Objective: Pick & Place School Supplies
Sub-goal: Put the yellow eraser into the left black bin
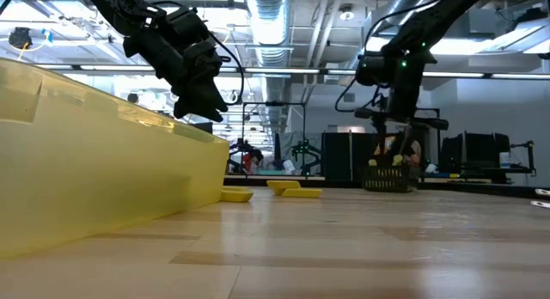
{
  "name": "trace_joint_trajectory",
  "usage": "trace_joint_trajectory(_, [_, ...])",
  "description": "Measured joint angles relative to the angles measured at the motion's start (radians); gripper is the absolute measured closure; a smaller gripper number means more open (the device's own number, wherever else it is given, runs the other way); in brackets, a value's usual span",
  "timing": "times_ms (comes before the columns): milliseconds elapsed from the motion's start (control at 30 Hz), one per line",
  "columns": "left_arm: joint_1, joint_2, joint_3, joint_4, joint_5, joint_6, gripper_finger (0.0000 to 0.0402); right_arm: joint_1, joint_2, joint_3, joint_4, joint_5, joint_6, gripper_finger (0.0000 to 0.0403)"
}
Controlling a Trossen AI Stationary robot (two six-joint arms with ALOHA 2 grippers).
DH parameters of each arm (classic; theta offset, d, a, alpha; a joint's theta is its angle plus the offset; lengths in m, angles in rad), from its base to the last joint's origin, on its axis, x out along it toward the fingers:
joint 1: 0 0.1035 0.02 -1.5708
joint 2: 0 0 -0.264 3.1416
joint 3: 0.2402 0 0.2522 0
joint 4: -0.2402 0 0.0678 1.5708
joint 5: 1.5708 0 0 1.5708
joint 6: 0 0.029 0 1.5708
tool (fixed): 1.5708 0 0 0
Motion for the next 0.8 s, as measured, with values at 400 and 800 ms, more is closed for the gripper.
trace_joint_trajectory(400, [0.0,0.0,0.0,0.048,0.002,-0.001,0.0252,0.177,-0.136,0.138,-0.031,0.008,-0.033,0.0235])
trace_joint_trajectory(800, [-0.138,0.0,0.0,0.024,0.127,0.191,0.0252,0.525,-0.258,0.228,0.099,0.118,-0.023,0.0237])
